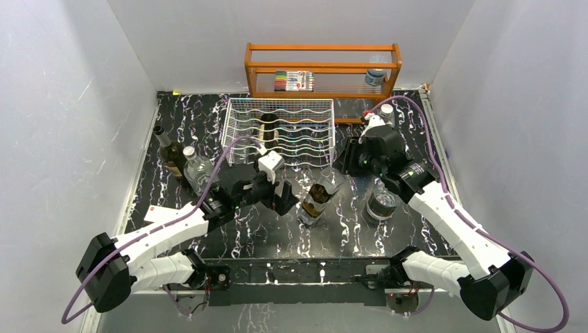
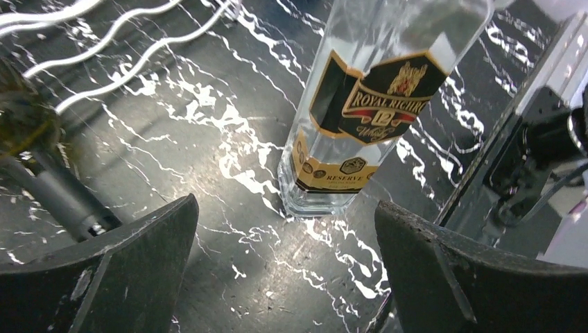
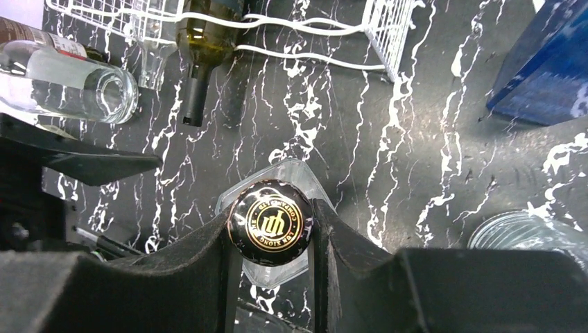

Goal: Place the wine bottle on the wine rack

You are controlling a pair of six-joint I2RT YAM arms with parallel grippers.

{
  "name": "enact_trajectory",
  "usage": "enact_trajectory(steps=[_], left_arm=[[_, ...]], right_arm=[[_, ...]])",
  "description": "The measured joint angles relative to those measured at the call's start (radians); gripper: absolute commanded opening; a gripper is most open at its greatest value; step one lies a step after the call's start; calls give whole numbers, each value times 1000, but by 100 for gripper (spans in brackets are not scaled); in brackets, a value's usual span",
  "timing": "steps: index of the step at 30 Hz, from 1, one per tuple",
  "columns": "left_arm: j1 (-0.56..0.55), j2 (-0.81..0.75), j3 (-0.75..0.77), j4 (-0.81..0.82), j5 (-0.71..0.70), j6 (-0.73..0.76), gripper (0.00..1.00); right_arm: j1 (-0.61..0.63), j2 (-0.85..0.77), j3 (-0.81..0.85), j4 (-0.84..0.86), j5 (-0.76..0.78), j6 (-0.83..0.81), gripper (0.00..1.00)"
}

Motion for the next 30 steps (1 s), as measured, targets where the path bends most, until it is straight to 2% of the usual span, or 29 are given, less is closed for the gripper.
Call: enact_trajectory(steps=[7, 13, 20, 25, 30], left_arm=[[-26, 5, -122, 118, 72, 31, 98], [-53, 76, -188, 308, 69, 21, 98], [-59, 201, -198, 433, 144, 26, 98], [-65, 237, -198, 487, 230, 24, 98], [-73, 255, -198, 517, 248, 37, 98]], right_arm=[[0, -2, -39, 14, -39, 89, 0], [0, -14, -75, 36, -46, 146, 0], [0, -19, -88, 42, -47, 171, 0], [0, -21, -95, 51, -51, 177, 0], [0, -21, -98, 56, -55, 178, 0]])
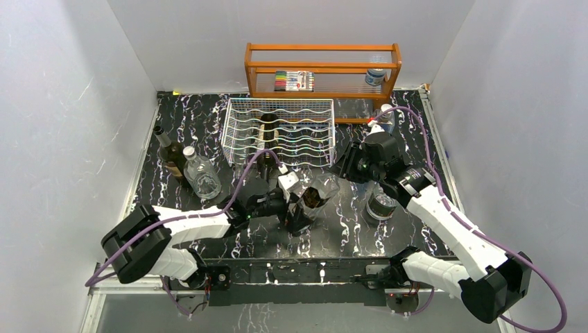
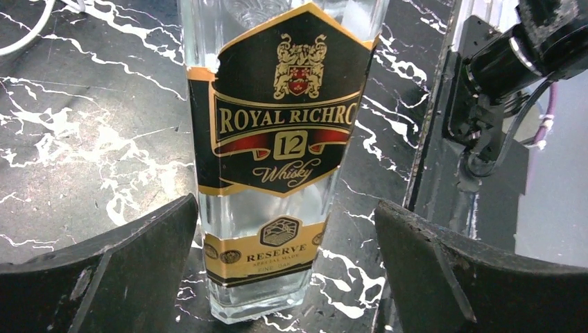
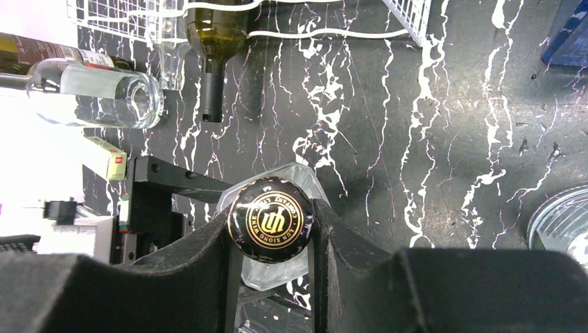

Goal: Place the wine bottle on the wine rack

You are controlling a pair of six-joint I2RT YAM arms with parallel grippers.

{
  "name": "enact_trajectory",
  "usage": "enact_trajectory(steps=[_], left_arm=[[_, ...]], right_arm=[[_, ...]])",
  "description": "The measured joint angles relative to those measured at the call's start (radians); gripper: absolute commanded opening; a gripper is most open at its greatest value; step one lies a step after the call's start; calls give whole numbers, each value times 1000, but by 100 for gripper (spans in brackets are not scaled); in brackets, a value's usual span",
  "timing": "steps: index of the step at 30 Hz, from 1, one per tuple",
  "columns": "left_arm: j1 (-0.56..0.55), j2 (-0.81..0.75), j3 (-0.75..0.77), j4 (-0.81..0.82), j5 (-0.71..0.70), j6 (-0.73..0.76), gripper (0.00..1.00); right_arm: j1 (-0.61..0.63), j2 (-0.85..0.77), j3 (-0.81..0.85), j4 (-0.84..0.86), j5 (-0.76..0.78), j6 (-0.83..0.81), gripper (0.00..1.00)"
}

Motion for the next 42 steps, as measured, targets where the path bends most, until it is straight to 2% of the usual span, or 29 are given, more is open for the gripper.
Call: enact_trajectory(steps=[7, 9, 12, 18, 19, 24, 27, 28, 31, 33, 35, 36, 37, 40, 42], left_arm=[[-17, 105, 1, 26, -55, 50, 97], [-17, 126, 1, 35, -69, 53, 85], [-18, 142, 6, 45, -71, 60, 73], [-25, 145, 10, 56, -74, 74, 59], [-26, 145, 10, 56, -75, 75, 60], [-28, 145, 10, 56, -81, 77, 82], [-28, 156, 14, 68, -80, 79, 84], [-28, 159, 18, 71, -82, 78, 81], [-28, 160, 24, 79, -82, 80, 60], [-30, 160, 25, 83, -82, 95, 38], [-32, 160, 25, 84, -79, 105, 3], [-34, 160, 25, 84, -82, 106, 0], [-34, 160, 25, 85, -85, 111, 0], [-35, 154, 25, 78, -101, 130, 0], [-37, 137, 25, 61, -116, 159, 0]], right_arm=[[0, 0, -12, 8, -18, 17, 0], [0, 0, -16, 11, -23, 25, 0], [0, -3, -21, 15, -26, 28, 0], [-1, -11, -29, 21, -23, 35, 0], [-1, -12, -30, 22, -22, 35, 0], [-1, -13, -32, 23, -22, 38, 0], [0, -13, -32, 23, -27, 38, 0], [0, -13, -33, 23, -29, 38, 0], [0, -13, -34, 23, -29, 41, 0], [-1, -13, -34, 24, -26, 43, 0], [-3, -13, -34, 24, -23, 46, 0], [-4, -14, -34, 24, -24, 46, 0], [-5, -15, -34, 23, -24, 45, 9], [-5, -20, -34, 22, -30, 38, 45], [-4, -32, -34, 22, -36, 27, 60]])
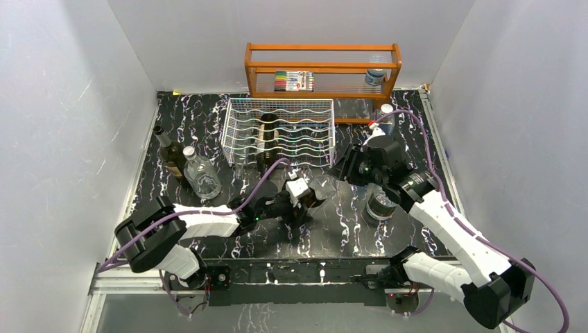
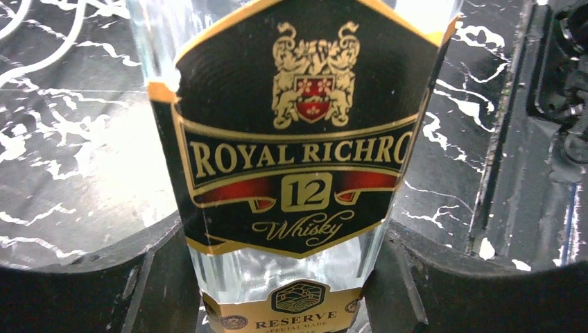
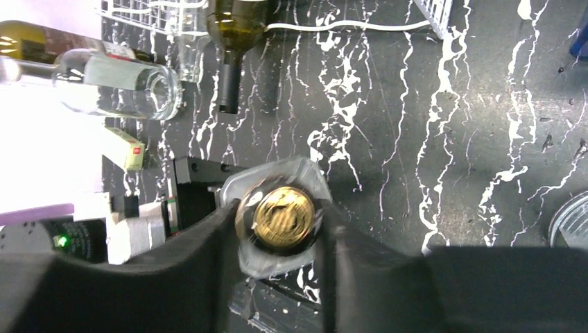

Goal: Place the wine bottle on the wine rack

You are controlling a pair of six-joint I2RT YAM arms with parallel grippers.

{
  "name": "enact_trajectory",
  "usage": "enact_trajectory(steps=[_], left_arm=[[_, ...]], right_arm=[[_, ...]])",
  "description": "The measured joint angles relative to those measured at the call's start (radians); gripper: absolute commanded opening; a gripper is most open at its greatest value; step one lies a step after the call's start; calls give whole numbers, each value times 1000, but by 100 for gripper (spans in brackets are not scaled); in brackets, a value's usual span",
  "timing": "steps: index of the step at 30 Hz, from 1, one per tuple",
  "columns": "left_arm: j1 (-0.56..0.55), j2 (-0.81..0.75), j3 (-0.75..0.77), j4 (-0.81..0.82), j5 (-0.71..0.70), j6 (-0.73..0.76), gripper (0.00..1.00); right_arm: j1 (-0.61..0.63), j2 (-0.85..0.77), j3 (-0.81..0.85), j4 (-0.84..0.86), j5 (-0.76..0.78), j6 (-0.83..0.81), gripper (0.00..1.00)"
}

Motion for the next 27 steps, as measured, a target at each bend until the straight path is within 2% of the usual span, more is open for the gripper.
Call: enact_trajectory(steps=[1, 8, 12, 15, 20, 27], left_arm=[[0, -11, 0, -10, -8, 16, 0], [8, -167, 8, -188, -91, 195, 0], [8, -231, 112, -352, -98, 361, 0], [7, -265, 184, -416, -114, 479, 0], [7, -316, 209, -455, -171, 678, 0], [7, -319, 188, -424, -247, 945, 0]], right_arm=[[0, -9, 0, -1, -1, -3, 64], [3, -168, 43, -57, 38, -111, 69], [3, -174, 154, -110, 53, -187, 70], [3, -140, 259, -158, 52, -248, 71], [3, -77, 364, -216, 28, -349, 73], [3, -17, 366, -266, -37, -463, 83]])
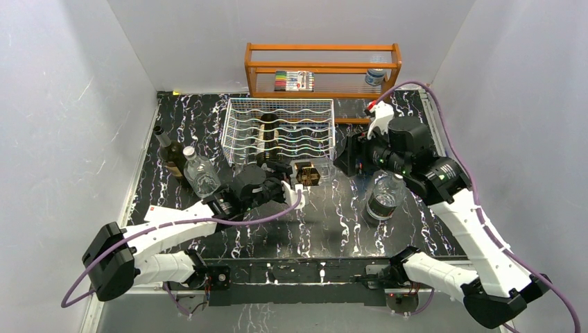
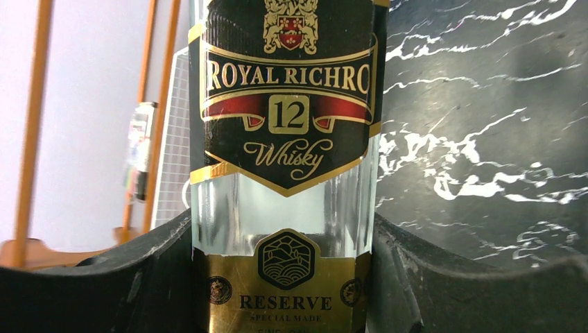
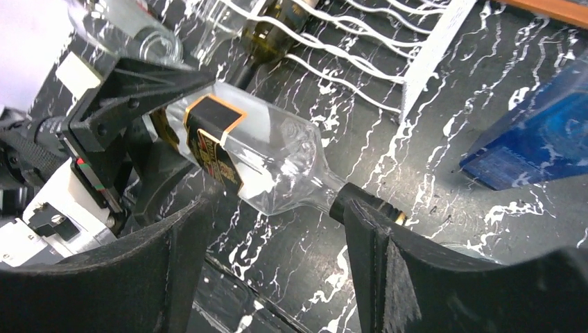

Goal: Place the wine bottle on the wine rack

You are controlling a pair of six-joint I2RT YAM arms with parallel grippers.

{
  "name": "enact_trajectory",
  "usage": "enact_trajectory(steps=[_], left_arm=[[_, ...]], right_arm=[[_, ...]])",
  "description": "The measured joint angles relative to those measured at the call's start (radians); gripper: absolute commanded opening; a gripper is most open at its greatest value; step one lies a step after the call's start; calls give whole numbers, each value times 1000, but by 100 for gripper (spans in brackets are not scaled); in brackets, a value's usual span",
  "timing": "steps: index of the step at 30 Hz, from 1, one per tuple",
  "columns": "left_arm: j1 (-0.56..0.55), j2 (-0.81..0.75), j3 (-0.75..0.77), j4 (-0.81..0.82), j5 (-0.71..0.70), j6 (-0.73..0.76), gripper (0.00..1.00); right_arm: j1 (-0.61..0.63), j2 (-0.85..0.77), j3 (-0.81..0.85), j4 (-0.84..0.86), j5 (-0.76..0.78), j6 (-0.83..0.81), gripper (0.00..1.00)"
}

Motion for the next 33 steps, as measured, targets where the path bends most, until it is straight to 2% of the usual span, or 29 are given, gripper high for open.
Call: enact_trajectory(steps=[7, 15, 26, 30, 33], left_arm=[[0, -10, -47, 62, -2, 211, 0], [0, -91, -128, 108, 50, 360, 0], [0, -131, -144, 126, 95, 433, 0], [0, -130, -144, 119, 96, 444, 0], [0, -130, -144, 105, 102, 444, 0]], right_arm=[[0, 61, -32, 4, -146, -82, 94], [2, 138, -85, 60, -299, -150, 96], [2, 177, -206, 149, -444, -143, 94], [3, 175, -245, 169, -477, -139, 90], [4, 172, -256, 170, -489, -141, 82]])
